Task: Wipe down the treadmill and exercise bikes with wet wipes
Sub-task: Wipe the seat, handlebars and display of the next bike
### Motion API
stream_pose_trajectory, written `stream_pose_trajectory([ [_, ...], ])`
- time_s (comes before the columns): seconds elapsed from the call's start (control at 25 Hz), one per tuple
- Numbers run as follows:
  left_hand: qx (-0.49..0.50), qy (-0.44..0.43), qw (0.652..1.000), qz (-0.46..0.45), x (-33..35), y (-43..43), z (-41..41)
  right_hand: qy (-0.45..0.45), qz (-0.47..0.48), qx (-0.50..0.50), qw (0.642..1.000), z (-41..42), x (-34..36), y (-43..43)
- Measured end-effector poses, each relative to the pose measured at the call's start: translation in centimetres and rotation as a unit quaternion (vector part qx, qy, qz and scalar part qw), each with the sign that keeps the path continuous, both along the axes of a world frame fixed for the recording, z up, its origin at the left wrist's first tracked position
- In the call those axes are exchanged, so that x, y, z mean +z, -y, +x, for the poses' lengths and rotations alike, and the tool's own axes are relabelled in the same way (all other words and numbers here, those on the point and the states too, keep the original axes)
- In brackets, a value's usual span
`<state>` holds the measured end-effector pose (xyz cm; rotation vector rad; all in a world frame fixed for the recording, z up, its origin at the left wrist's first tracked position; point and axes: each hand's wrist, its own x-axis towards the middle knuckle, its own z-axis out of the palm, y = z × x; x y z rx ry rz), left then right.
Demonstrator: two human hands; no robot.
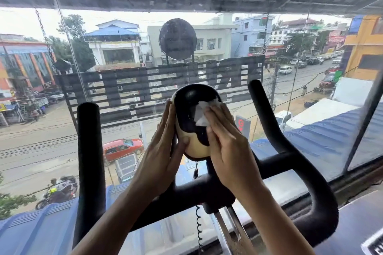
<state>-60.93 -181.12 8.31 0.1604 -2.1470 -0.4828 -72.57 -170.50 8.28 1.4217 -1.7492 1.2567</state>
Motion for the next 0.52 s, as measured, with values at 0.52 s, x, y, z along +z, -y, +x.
stream_pose_trajectory([
  [0.52, -0.002, 0.010, 1.000, -0.009, 0.3, 0.6, 0.6, 0.120, 0.011, 0.065, 0.991, -1.9, 5.3, 1.4],
])
